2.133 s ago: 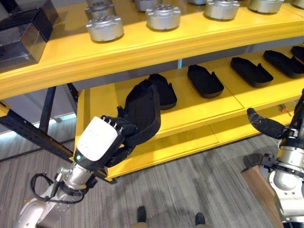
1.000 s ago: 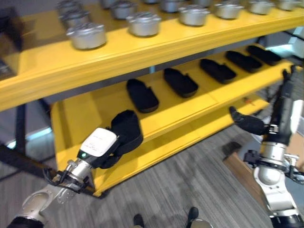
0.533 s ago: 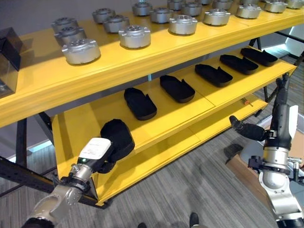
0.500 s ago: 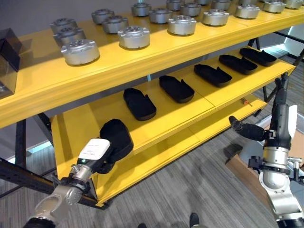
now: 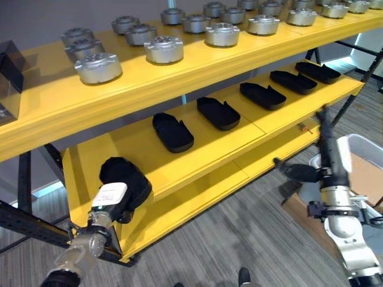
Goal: Move parts from the plastic box to the shelf.
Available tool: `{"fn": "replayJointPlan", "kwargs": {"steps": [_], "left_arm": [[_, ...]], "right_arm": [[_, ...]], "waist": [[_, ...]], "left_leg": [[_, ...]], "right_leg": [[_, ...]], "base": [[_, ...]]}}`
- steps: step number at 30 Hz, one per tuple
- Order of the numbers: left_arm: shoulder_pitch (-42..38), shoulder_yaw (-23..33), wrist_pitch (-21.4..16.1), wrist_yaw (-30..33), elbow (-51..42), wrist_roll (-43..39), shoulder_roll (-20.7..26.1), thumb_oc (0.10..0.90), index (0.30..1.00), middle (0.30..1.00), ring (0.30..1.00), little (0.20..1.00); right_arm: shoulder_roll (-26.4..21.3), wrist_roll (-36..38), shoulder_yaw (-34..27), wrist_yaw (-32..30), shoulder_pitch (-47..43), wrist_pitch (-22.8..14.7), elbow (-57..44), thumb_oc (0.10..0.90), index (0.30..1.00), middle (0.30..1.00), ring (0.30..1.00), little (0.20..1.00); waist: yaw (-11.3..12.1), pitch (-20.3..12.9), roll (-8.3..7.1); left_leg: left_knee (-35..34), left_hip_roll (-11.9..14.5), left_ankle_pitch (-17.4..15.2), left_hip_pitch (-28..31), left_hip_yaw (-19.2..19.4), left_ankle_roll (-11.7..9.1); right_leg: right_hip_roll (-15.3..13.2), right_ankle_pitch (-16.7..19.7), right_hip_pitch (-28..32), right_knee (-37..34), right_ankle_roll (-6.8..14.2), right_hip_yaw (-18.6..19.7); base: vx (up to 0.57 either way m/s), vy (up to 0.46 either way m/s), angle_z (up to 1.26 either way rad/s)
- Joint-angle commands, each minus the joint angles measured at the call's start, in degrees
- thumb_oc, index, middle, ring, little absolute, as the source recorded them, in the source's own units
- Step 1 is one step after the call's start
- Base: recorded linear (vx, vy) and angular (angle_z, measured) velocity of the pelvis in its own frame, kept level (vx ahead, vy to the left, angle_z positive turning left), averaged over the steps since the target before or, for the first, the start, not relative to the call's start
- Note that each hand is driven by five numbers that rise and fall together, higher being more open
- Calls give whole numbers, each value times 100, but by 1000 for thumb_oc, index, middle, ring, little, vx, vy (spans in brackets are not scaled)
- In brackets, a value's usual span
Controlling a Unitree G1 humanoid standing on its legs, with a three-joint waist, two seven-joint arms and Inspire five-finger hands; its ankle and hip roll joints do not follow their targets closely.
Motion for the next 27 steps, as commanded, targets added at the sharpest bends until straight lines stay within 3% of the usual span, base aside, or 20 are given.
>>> {"fn": "replayJointPlan", "kwargs": {"steps": [1,2,3,5,8,12,16,22,27], "left_arm": [[-444,130,52,62,147,-323,222,400,300,300,300,300],[-611,104,67,13,423,-385,259,400,300,300,300,300],[-612,103,67,13,423,-385,259,400,300,300,300,300],[-758,62,26,-56,534,-440,390,400,300,300,300,300],[-795,69,28,-112,531,-466,466,400,300,300,300,300],[-828,108,27,-126,566,-456,534,400,300,300,300,300],[-952,130,-75,-151,736,-304,553,400,300,300,300,300],[-1141,-21,-111,-112,888,-114,597,400,300,300,300,300],[-1760,-440,-154,-104,1119,-5,876,400,300,300,300,300]], "right_arm": [[-258,290,-384,201,-642,-537,-442,900,1000,1000,1000,1000],[-221,916,-236,1070,-594,-404,-308,900,1000,1000,1000,1000],[-221,917,-237,1072,-594,-404,-307,900,1000,1000,1000,1000],[-394,1652,-185,1844,-628,-190,-105,900,1000,1000,1000,1000],[-523,2010,-307,2341,-626,-106,58,900,1000,1000,1000,1000],[-645,2479,-551,2589,-585,-313,186,900,1000,1000,1000,1000],[-455,2834,-694,3123,-547,-196,159,900,1000,1000,1000,1000],[-342,2740,-455,3658,-562,-79,149,900,1000,1000,1000,1000],[-475,2755,-24,3733,-947,-33,252,900,1000,1000,1000,1000]], "waist": [[86,48,-61],[13,95,-64],[14,95,-64],[0,160,-100],[12,171,-152],[10,192,-215],[-19,189,-233],[-32,258,-220],[-25,625,-241]], "left_leg": [[254,-110,-668,165,322,246],[308,-110,-674,152,357,257],[308,-110,-674,152,357,257],[368,-105,-671,96,354,256],[391,-101,-671,68,340,255],[427,-76,-662,48,321,248],[455,-62,-664,22,316,236],[535,-50,-666,-65,319,226],[710,-62,-672,-368,294,230]], "right_leg": [[41,-395,-97,195,226,-63],[34,-412,-108,235,218,-39],[34,-412,-107,235,218,-39],[31,-422,-137,275,204,-31],[30,-424,-141,292,206,-47],[38,-441,-142,333,205,-63],[45,-456,-153,347,210,-59],[54,-475,-206,381,194,-43],[65,-469,-438,469,173,25]], "base": [[14,27,-9],[13,22,-11],[7,25,-11],[-16,-7,-7],[0,0,0],[8,-31,0],[0,0,0],[3,15,0],[-112,55,2]]}}
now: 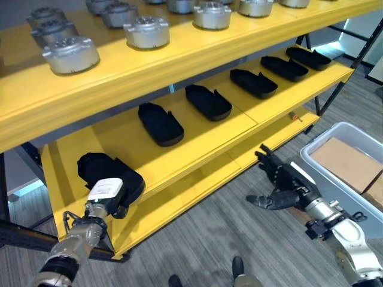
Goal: Move parts from the plastic box to the shelf.
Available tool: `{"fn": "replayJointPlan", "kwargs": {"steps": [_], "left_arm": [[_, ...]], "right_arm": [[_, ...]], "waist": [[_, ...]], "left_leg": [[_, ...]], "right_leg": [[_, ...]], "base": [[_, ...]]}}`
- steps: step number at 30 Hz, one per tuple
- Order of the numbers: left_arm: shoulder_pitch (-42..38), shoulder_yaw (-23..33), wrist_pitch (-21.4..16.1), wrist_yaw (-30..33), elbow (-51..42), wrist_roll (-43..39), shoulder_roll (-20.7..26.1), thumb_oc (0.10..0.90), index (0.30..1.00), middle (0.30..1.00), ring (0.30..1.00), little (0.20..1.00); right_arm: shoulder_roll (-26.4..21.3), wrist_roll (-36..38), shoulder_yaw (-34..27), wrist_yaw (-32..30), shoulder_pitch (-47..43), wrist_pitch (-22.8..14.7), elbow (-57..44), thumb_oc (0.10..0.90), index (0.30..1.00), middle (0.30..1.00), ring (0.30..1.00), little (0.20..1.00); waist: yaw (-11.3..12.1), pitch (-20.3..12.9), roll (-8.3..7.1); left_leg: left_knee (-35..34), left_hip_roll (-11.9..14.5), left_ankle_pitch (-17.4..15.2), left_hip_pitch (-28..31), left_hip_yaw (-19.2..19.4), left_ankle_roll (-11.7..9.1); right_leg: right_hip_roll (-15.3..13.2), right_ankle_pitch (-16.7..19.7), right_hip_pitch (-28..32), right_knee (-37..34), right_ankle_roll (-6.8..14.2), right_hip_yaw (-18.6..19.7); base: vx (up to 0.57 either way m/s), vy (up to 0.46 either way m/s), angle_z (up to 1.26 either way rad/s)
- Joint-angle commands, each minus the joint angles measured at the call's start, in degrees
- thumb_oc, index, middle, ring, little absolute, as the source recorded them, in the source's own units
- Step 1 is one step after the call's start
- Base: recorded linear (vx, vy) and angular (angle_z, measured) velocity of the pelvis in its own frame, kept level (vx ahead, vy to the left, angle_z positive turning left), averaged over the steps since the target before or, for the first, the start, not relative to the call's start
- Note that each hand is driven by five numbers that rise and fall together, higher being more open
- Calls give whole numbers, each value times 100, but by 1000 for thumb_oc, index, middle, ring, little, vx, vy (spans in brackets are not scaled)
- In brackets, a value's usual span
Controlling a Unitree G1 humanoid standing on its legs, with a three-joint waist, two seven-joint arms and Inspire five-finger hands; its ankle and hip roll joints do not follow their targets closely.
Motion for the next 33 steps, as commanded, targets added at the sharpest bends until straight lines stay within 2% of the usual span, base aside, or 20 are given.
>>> {"fn": "replayJointPlan", "kwargs": {"steps": [1,6,12,13,14,15,16,20,23,28,31,33], "left_arm": [[-909,113,144,118,536,-35,415,400,300,300,300,300],[-1225,-109,122,199,394,-66,549,400,300,300,300,300],[-920,40,-17,586,21,67,640,400,300,300,300,300],[-782,124,-13,727,-107,115,629,400,300,300,300,300],[-556,175,-83,904,-365,167,608,400,300,300,300,300],[-518,176,-101,936,-393,162,603,400,300,300,300,300],[-407,177,-88,1022,-523,188,595,400,300,300,300,300],[-250,295,-198,1195,-679,354,640,400,300,300,300,300],[-292,310,-151,1172,-927,262,791,400,300,300,300,300],[-243,295,-109,1184,-1060,129,877,400,300,300,300,300],[-286,227,62,1146,-1176,-29,914,400,300,300,300,300],[-292,194,153,1153,-1221,-80,870,400,300,300,300,300]], "right_arm": [[-192,267,-103,-5,-996,-459,-308,900,1000,1000,1000,1000],[-255,195,181,110,-1115,-565,-400,900,1000,1000,1000,1000],[-222,241,396,437,-1064,-639,-594,900,1000,1000,1000,1000],[-209,279,423,512,-998,-609,-679,900,1000,1000,1000,1000],[-121,207,416,658,-788,-637,-776,900,1000,1000,1000,1000],[-103,203,414,699,-753,-646,-786,900,1000,1000,1000,1000],[-47,153,409,807,-660,-684,-837,900,1000,1000,1000,1000],[-8,139,312,1059,-540,-723,-908,900,1000,1000,1000,1000],[-130,198,365,1163,-685,-798,-875,900,1000,1000,1000,1000],[-225,100,595,945,-978,-745,-963,900,1000,1000,1000,1000],[-244,108,744,960,-1235,-726,-942,900,1000,1000,1000,1000],[-239,23,771,1012,-1291,-735,-917,900,1000,1000,1000,1000]], "waist": [[87,202,-77],[157,404,-104],[441,429,-69],[453,413,-76],[370,361,-121],[347,354,-123],[288,341,-128],[172,266,-130],[225,150,-86],[304,46,-45],[343,10,-19],[336,38,-8]], "left_leg": [[701,-59,-744,-154,211,256],[844,-158,-774,-401,139,375],[1014,-130,-931,-304,237,427],[1027,-161,-957,-252,178,425],[1050,-290,-943,-206,-14,459],[1054,-313,-960,-183,-66,461],[1046,-353,-1006,-109,-188,466],[969,-373,-1022,-2,-464,476],[939,-310,-939,-80,-545,389],[1265,-262,-1062,-217,-722,359],[2027,-311,-1356,-392,-838,378],[2716,-317,-1258,-562,-773,328]], "right_leg": [[69,-535,-190,481,162,-61],[91,-687,-356,828,128,-81],[45,-1061,-367,1530,163,-784],[85,-1003,-342,1422,156,-766],[153,-598,-357,929,124,-428],[157,-530,-363,850,135,-337],[167,-345,-430,691,182,-90],[311,-264,-446,580,165,513],[437,-490,-353,649,45,448],[455,-757,-246,763,-120,396],[444,-908,-217,930,-278,330],[455,-988,-206,1011,-395,244]], "base": [[-113,32,8],[-114,41,14],[55,27,-2],[295,-130,-7],[314,-146,-6],[331,-193,9],[240,-150,17],[193,-140,43],[158,-149,66],[152,-159,24],[206,-216,19],[90,-111,16]]}}
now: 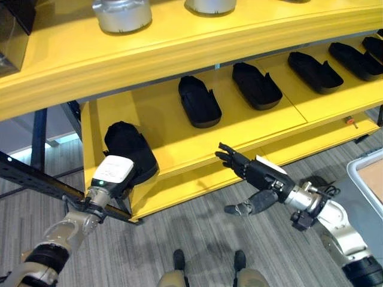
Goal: Move parts from the plastic box to the shelf.
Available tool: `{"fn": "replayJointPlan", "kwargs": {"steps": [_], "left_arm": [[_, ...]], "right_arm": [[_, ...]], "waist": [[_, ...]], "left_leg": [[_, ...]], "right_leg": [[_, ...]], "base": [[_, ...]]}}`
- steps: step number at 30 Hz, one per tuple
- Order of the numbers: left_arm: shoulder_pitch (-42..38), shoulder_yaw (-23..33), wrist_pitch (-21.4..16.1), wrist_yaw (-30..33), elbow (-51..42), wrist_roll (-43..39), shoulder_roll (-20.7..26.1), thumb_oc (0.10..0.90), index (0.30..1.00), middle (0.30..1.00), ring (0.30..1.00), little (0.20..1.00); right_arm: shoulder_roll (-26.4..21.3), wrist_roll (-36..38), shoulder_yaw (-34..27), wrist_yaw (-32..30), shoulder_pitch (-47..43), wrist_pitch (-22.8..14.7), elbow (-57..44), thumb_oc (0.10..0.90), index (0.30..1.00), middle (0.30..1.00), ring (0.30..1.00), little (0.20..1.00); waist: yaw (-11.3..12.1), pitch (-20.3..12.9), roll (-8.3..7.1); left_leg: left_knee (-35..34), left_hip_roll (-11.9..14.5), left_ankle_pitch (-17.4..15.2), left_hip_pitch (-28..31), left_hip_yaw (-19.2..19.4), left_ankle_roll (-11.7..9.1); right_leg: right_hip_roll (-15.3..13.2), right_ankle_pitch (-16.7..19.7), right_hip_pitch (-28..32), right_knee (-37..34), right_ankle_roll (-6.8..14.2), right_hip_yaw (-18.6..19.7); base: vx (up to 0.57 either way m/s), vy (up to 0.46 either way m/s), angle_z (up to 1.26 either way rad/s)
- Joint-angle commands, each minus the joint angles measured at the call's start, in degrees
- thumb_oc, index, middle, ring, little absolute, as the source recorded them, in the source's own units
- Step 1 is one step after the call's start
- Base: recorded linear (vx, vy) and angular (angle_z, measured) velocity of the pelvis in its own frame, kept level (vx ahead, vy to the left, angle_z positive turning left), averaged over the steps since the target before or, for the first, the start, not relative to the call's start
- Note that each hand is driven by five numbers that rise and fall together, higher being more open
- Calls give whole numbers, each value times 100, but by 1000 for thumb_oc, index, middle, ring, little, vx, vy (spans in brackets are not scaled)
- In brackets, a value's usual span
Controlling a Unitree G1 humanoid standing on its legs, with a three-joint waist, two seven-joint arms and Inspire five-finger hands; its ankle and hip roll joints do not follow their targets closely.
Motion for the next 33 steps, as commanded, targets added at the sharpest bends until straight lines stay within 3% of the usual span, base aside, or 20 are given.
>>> {"fn": "replayJointPlan", "kwargs": {"steps": [1,4,5,8,9,12,15,16,19,22,33], "left_arm": [[-402,333,296,276,-91,-496,360,400,300,300,300,300],[-487,291,331,168,-179,-521,266,400,300,300,300,300],[-519,247,410,101,-271,-514,214,400,300,300,300,300],[-510,231,395,112,-227,-523,193,400,300,300,300,300],[-438,257,379,165,-227,-532,176,400,300,300,300,300],[-231,430,248,210,-231,-470,172,400,300,300,300,300],[-124,536,176,198,-260,-485,192,400,300,300,300,300],[-44,535,230,172,-327,-599,270,400,300,300,300,300],[60,637,165,167,-326,-477,229,400,300,300,300,300],[28,693,-95,234,-141,-339,222,400,300,300,300,300],[-426,309,-241,231,106,-191,198,400,300,300,300,300]], "right_arm": [[-45,14,19,80,-271,-628,-515,900,1000,1000,1000,1000],[-14,6,-56,176,-222,-686,-433,900,1000,1000,1000,1000],[47,43,-55,263,-213,-632,-441,900,1000,1000,1000,1000],[93,-87,-20,232,-233,-539,-505,900,1000,1000,1000,1000],[62,-78,-6,250,-251,-481,-493,900,1000,1000,1000,1000],[47,-65,-33,351,-115,-583,-406,900,1000,1000,1000,1000],[26,-107,-30,303,-2,-646,-447,900,1000,1000,1000,1000],[-6,-111,4,272,59,-710,-468,900,1000,1000,1000,1000],[-62,102,-84,302,213,-772,-513,900,1000,1000,1000,1000],[-36,202,-264,363,395,-796,-602,900,1000,1000,1000,1000],[150,20,-162,-73,349,-551,-827,900,1000,1000,1000,1000]], "waist": [[11,-410,-294],[-37,-350,-261],[-52,-347,-204],[-29,-352,-158],[36,-372,-83],[134,-352,-168],[165,-330,-227],[197,-362,-175],[160,-401,-79],[115,-468,-29],[133,-623,-122]], "left_leg": [[2448,-420,-1167,-256,527,370],[3418,-189,-753,-815,658,172],[2751,-143,-695,-705,752,176],[1980,-193,-534,-537,693,151],[1064,-77,-134,-525,441,7],[139,467,707,-751,103,-222],[55,603,733,-916,43,-239],[10,538,547,-784,6,-224],[18,504,407,-577,29,-191],[-45,377,150,-282,48,-125],[-58,93,-285,-25,170,144]], "right_leg": [[207,-111,-552,386,-301,141],[258,-169,-411,387,-461,-70],[283,-192,-354,372,-435,-60],[299,-188,-299,351,-390,11],[362,-218,-192,288,-362,127],[271,-272,128,171,-388,265],[147,-301,221,214,-369,254],[104,-366,218,317,-318,265],[137,-485,204,470,-307,234],[135,-574,177,573,-245,183],[-137,-534,-4,726,16,123]], "base": [[86,-114,21],[130,-76,48],[201,60,73],[180,149,25],[237,204,12],[244,193,-2],[168,181,-26],[151,181,-53],[193,226,-47],[148,179,-18],[73,122,-1]]}}
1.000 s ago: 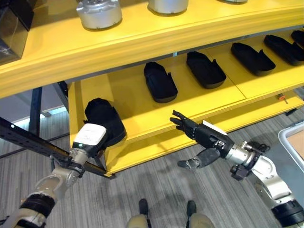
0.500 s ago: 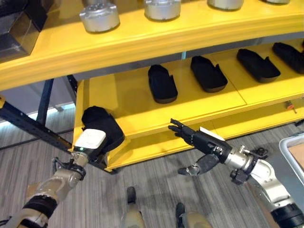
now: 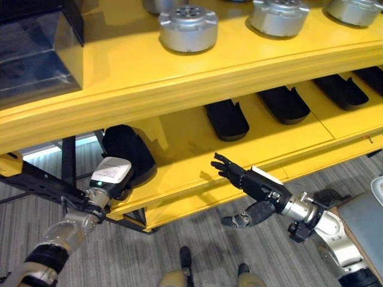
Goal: Move parts from the plastic box to the shelf.
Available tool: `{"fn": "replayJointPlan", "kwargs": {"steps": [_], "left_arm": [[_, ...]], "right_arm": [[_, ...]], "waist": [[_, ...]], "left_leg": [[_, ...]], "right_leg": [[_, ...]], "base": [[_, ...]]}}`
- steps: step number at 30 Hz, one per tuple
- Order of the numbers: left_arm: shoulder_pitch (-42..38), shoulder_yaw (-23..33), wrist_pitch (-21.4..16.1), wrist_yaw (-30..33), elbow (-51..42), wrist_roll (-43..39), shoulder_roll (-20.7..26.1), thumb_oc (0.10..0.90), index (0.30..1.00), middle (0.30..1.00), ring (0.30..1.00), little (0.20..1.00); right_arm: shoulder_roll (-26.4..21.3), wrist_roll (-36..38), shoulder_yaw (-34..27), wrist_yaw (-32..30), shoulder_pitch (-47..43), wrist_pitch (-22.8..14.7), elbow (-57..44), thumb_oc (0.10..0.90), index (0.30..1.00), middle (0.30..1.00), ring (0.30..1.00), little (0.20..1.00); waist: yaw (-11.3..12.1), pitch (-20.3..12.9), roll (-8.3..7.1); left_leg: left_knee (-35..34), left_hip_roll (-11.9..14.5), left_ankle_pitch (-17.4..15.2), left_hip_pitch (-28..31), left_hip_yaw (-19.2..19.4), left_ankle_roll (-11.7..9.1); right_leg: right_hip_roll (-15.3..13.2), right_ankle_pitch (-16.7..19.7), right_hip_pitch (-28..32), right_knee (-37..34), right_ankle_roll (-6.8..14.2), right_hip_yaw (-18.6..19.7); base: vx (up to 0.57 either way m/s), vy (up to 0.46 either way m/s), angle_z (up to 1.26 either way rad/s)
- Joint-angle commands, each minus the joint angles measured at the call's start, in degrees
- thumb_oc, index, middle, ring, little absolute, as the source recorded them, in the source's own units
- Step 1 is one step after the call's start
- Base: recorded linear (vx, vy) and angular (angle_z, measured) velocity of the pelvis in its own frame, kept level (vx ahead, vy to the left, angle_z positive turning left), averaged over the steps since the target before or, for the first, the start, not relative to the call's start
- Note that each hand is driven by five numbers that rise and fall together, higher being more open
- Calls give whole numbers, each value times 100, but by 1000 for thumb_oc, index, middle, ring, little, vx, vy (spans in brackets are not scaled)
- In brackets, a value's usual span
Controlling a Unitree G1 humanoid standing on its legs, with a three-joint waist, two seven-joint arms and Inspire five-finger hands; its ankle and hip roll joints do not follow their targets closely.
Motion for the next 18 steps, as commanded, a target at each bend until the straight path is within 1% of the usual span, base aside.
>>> {"fn": "replayJointPlan", "kwargs": {"steps": [1,3,6,8,9,10,12,13,14,15,16,18], "left_arm": [[-335,299,-126,309,-82,-44,188,400,300,300,300,300],[-369,275,-156,305,-90,-84,216,400,300,300,300,300],[-471,160,-268,271,-236,-146,223,400,300,300,300,300],[-607,35,-365,230,-203,-55,205,400,300,300,300,300],[-668,-10,-392,172,-211,-7,205,400,300,300,300,300],[-669,-23,-391,135,-264,67,195,400,300,300,300,300],[-529,40,-302,95,-391,82,237,400,300,300,300,300],[-431,85,-223,95,-471,45,273,400,300,300,300,300],[-407,132,-184,45,-538,35,295,400,300,300,300,300],[-476,149,-176,3,-470,8,287,400,300,300,300,300],[-563,123,-183,19,-326,-40,264,400,300,300,300,300],[-669,49,-180,113,-172,-122,233,400,300,300,300,300]], "right_arm": [[-226,225,-63,-241,-320,-427,-429,900,1000,1000,1000,1000],[-236,175,-42,-289,-346,-438,-425,900,1000,1000,1000,1000],[-281,191,-8,-348,-498,-479,-362,900,1000,1000,1000,1000],[-279,137,31,-363,-592,-504,-371,900,1000,1000,1000,1000],[-280,126,14,-423,-581,-504,-394,900,1000,1000,1000,1000],[-249,125,-6,-459,-541,-521,-411,900,1000,1000,1000,1000],[-233,162,6,-423,-480,-573,-434,900,1000,1000,1000,1000],[-221,217,39,-341,-502,-581,-424,900,1000,1000,1000,1000],[-200,236,68,-293,-524,-591,-409,900,1000,1000,1000,1000],[-227,329,92,-221,-591,-540,-404,900,1000,1000,1000,1000],[-236,356,116,-173,-678,-484,-383,900,1000,1000,1000,1000],[-260,306,201,-197,-827,-485,-320,900,1000,1000,1000,1000]], "waist": [[-58,-571,163],[-45,-576,153],[43,-627,85],[58,-624,58],[58,-618,49],[70,-613,32],[87,-591,34],[96,-576,38],[119,-562,30],[126,-561,9],[132,-564,-10],[124,-568,-26]], "left_leg": [[467,672,-584,-137,-195,-338],[466,659,-598,-138,-183,-322],[500,593,-657,-204,-98,-256],[540,542,-691,-237,-71,-185],[560,531,-716,-251,-21,-145],[566,514,-756,-251,77,-69],[514,528,-782,-147,244,2],[438,558,-757,-39,344,-33],[442,578,-748,-12,416,-84],[514,604,-758,-18,447,-148],[558,645,-733,-45,468,-186],[539,699,-672,-62,467,-251]], "right_leg": [[270,-289,-413,640,-44,-121],[249,-277,-413,628,-29,-122],[160,-277,-300,564,32,-202],[128,-291,-370,700,67,-220],[127,-347,-390,841,71,-242],[114,-350,-469,1163,101,-317],[37,-170,-785,1712,174,-427],[-20,-60,-898,1606,169,-499],[-31,-42,-863,1319,145,-610],[-3,-42,-769,986,121,-701],[20,-2,-722,801,108,-749],[84,51,-692,610,90,-713]], "base": [[19,59,-5],[7,56,-6],[-8,149,-5],[-54,126,-4],[-44,81,-3],[-34,70,-8],[-13,41,-21],[8,-34,-38],[34,-105,-58],[38,-144,-70],[27,-141,-65],[-19,-115,-40]]}}
